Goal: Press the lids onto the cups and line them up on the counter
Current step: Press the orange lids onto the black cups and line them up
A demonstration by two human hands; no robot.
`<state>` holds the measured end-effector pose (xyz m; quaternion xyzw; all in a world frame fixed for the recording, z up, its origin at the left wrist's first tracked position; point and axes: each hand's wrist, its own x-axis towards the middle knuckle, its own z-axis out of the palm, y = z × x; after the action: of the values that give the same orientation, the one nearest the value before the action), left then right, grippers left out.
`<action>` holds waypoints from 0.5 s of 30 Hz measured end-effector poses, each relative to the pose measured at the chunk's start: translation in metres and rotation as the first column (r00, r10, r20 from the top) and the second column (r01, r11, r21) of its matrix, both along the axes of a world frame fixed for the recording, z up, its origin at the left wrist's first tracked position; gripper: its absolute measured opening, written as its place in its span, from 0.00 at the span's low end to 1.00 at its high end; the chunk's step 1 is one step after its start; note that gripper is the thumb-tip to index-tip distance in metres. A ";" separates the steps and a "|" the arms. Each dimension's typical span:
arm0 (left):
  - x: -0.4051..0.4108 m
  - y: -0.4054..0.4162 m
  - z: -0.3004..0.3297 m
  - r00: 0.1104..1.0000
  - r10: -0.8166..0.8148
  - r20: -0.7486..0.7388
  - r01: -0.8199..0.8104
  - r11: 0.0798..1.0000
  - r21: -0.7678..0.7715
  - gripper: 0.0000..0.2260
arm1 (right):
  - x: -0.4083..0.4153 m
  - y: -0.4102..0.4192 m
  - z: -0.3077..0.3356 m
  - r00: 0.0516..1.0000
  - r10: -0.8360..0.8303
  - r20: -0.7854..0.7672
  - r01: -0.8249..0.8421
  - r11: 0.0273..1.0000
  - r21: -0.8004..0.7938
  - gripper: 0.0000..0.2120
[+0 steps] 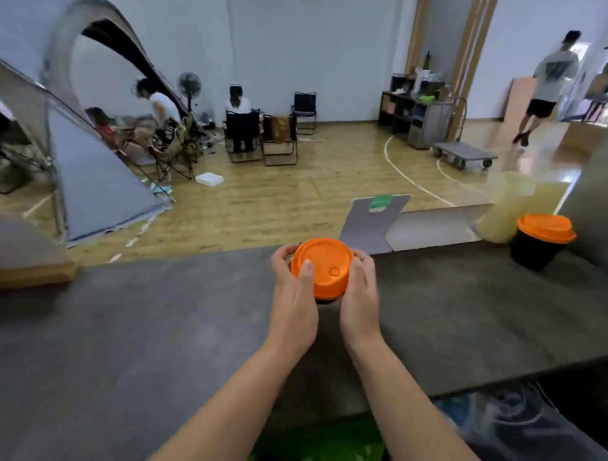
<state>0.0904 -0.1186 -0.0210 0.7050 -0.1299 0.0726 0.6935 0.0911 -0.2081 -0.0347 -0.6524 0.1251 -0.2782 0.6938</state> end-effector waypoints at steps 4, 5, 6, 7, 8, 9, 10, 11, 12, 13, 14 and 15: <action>0.013 0.112 0.003 0.967 0.253 -0.039 -0.255 0.965 -0.056 0.12 | 0.019 0.113 0.006 0.935 0.340 0.100 -0.346 0.937 0.050 0.12; 0.015 0.139 0.002 0.952 0.307 -0.023 -0.307 0.950 -0.051 0.11 | 0.023 0.139 0.005 0.915 0.390 0.106 -0.396 0.917 0.042 0.15; 0.016 0.163 0.001 0.935 0.355 -0.005 -0.355 0.934 -0.046 0.11 | 0.026 0.164 0.004 0.902 0.419 0.106 -0.424 0.905 0.029 0.16; 0.016 0.185 -0.001 0.918 0.397 0.013 -0.395 0.917 -0.050 0.12 | 0.028 0.188 0.000 0.896 0.433 0.100 -0.436 0.900 0.018 0.17; 0.017 0.207 -0.003 0.898 0.439 0.025 -0.437 0.898 -0.052 0.12 | 0.029 0.211 -0.003 0.895 0.437 0.087 -0.439 0.898 0.008 0.17; 0.017 0.226 -0.005 0.880 0.473 0.032 -0.471 0.880 -0.056 0.12 | 0.029 0.231 -0.006 0.894 0.441 0.072 -0.442 0.897 -0.004 0.17; 0.017 0.242 -0.006 0.863 0.505 0.027 -0.503 0.863 -0.055 0.12 | 0.028 0.250 -0.008 0.891 0.450 0.057 -0.450 0.893 -0.018 0.16; 0.017 0.258 -0.008 0.843 0.538 0.020 -0.537 0.842 -0.058 0.13 | 0.027 0.268 -0.010 0.886 0.461 0.050 -0.460 0.887 -0.036 0.14; 0.017 0.272 -0.010 0.817 0.576 0.008 -0.574 0.816 -0.063 0.14 | 0.026 0.284 -0.013 0.884 0.466 0.040 -0.464 0.884 -0.059 0.13; 0.018 0.285 -0.013 0.790 0.613 0.003 -0.612 0.788 -0.066 0.15 | 0.025 0.297 -0.017 0.881 0.471 0.032 -0.467 0.880 -0.082 0.13; 0.020 0.299 -0.016 0.762 0.648 0.008 -0.647 0.760 -0.061 0.16 | 0.026 0.310 -0.021 0.881 0.473 0.017 -0.469 0.878 -0.101 0.12; 0.023 0.312 -0.022 0.734 0.679 0.020 -0.677 0.734 -0.049 0.16 | 0.028 0.320 -0.025 0.881 0.472 0.002 -0.469 0.876 -0.112 0.11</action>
<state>0.1135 0.1936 -0.0431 0.6889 0.1245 0.3355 0.6303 0.1187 0.1114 -0.0598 -0.6955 -0.0627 -0.1172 0.7061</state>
